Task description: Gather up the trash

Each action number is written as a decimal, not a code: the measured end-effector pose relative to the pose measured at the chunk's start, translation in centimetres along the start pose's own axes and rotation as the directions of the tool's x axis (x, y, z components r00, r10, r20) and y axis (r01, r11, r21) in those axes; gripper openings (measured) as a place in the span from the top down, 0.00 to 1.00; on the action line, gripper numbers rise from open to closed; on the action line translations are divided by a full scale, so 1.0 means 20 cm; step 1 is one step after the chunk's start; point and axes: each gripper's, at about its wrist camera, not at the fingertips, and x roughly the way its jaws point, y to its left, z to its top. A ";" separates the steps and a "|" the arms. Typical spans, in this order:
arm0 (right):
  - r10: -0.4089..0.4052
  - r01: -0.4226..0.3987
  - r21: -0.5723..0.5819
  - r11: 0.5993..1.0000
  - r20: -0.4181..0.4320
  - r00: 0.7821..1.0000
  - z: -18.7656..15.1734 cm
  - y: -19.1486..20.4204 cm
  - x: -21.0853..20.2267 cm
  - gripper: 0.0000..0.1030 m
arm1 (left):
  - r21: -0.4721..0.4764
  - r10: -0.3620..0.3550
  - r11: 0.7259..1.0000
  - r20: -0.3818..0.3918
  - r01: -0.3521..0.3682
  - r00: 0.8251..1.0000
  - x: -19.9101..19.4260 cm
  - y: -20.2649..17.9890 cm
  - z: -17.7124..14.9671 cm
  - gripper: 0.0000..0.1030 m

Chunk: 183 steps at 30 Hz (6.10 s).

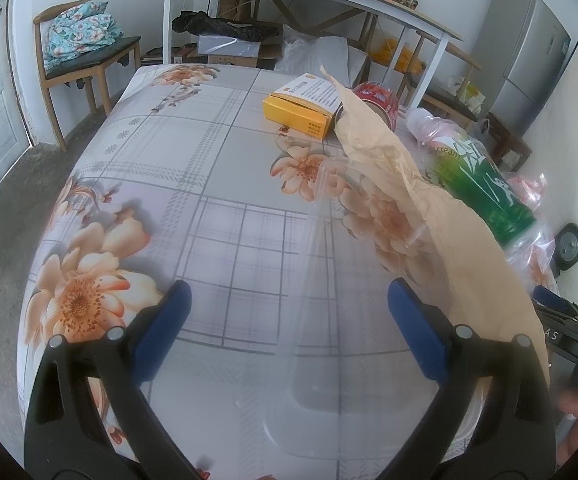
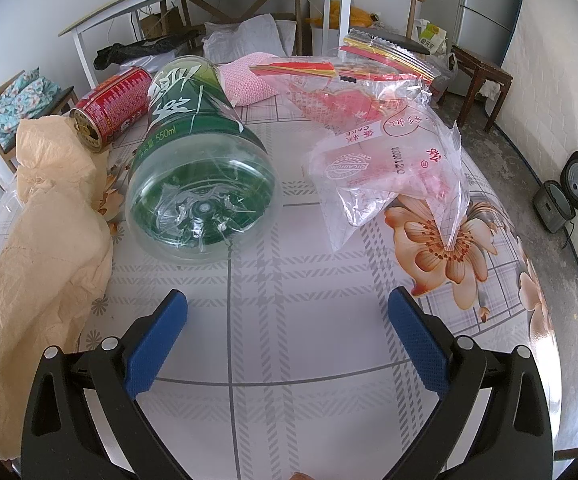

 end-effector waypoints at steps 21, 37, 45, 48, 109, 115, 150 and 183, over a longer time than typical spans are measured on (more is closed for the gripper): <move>0.000 0.000 0.000 1.000 0.000 1.000 0.00 0.00 0.00 0.06 | -0.002 -0.001 1.000 0.001 0.001 1.000 0.00 0.00 0.00 0.08; 0.000 0.000 0.000 1.000 0.001 1.000 0.00 0.00 0.00 0.06 | -0.002 -0.003 1.000 0.002 0.003 1.000 0.00 0.01 0.00 0.08; 0.001 -0.001 0.000 1.000 0.001 1.000 0.00 0.00 0.00 0.06 | -0.012 -0.010 1.000 0.008 0.010 1.000 -0.01 0.01 0.00 0.08; 0.000 0.000 0.000 1.000 0.001 1.000 0.00 0.00 0.00 0.06 | -0.020 -0.006 1.000 0.017 0.006 1.000 -0.01 0.01 0.01 0.08; 0.000 0.000 0.000 1.000 0.003 1.000 -0.01 0.00 0.01 0.06 | -0.062 -0.012 0.998 0.054 0.016 0.998 0.05 0.05 0.00 0.08; 0.001 -0.001 0.000 1.000 0.003 1.000 -0.01 0.00 0.01 0.06 | -0.062 -0.012 0.998 0.054 0.015 0.998 0.05 0.05 0.00 0.08; 0.001 -0.001 0.000 1.000 0.003 1.000 -0.01 0.00 0.01 0.06 | -0.062 -0.011 0.998 0.054 0.015 0.998 0.05 0.05 0.00 0.08; 0.001 -0.001 0.000 1.000 0.004 1.000 -0.01 0.00 0.01 0.06 | -0.063 -0.012 0.998 0.055 0.015 0.998 0.05 0.05 0.00 0.08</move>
